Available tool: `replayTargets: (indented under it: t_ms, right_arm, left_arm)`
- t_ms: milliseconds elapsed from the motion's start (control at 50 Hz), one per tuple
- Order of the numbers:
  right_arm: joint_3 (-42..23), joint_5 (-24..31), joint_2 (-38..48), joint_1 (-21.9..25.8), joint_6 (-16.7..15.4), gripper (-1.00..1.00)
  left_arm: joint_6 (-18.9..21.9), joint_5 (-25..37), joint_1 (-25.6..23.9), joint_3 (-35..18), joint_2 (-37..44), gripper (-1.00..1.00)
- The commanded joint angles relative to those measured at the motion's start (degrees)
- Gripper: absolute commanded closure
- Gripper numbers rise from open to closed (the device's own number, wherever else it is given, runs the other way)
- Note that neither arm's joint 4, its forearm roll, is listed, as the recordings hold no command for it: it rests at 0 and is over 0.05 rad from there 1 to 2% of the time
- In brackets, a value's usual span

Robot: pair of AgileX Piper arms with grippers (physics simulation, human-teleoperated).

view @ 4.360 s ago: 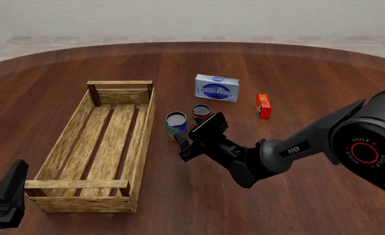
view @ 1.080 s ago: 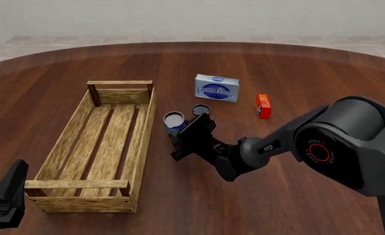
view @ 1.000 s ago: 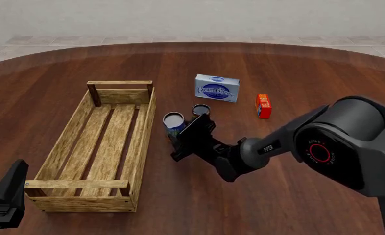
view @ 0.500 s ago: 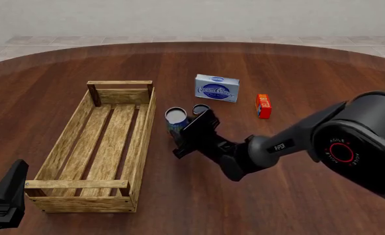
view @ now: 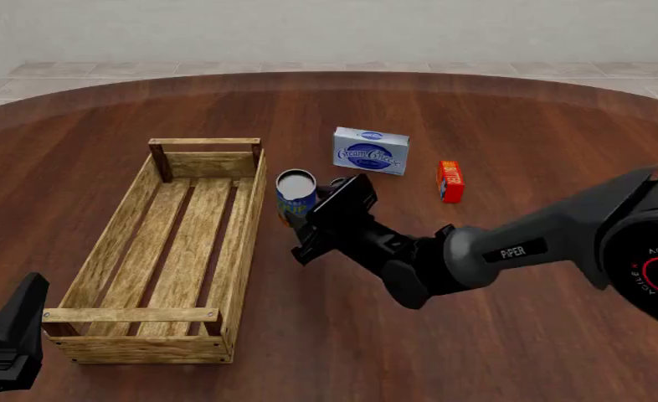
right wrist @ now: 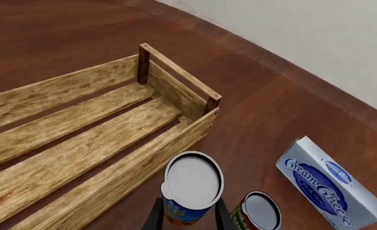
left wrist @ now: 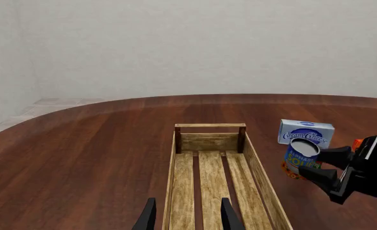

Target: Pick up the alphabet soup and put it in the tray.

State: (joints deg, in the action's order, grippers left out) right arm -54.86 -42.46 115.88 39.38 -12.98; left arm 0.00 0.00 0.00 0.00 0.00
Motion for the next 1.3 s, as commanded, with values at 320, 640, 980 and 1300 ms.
replayTargets:
  t_ms: [320,640,980,1300]
  right_arm:
    - [4.7,0.9,-13.6,1.1,-1.7,1.0]
    - [5.3,4.8,-22.0,3.7,0.0,1.0]
    - [3.9,6.3,-22.4,7.3,0.2,1.0]
    - [2.1,7.2,-21.2,10.7,0.3,1.0]
  left_arm:
    - [0.0,0.0,0.0,0.0,0.0,-1.0]
    - [0.0,0.0,0.0,0.0,0.0,-1.0]
    - [0.0,0.0,0.0,0.0,0.0,-1.0]
    - [0.0,0.0,0.0,0.0,0.0,-1.0]
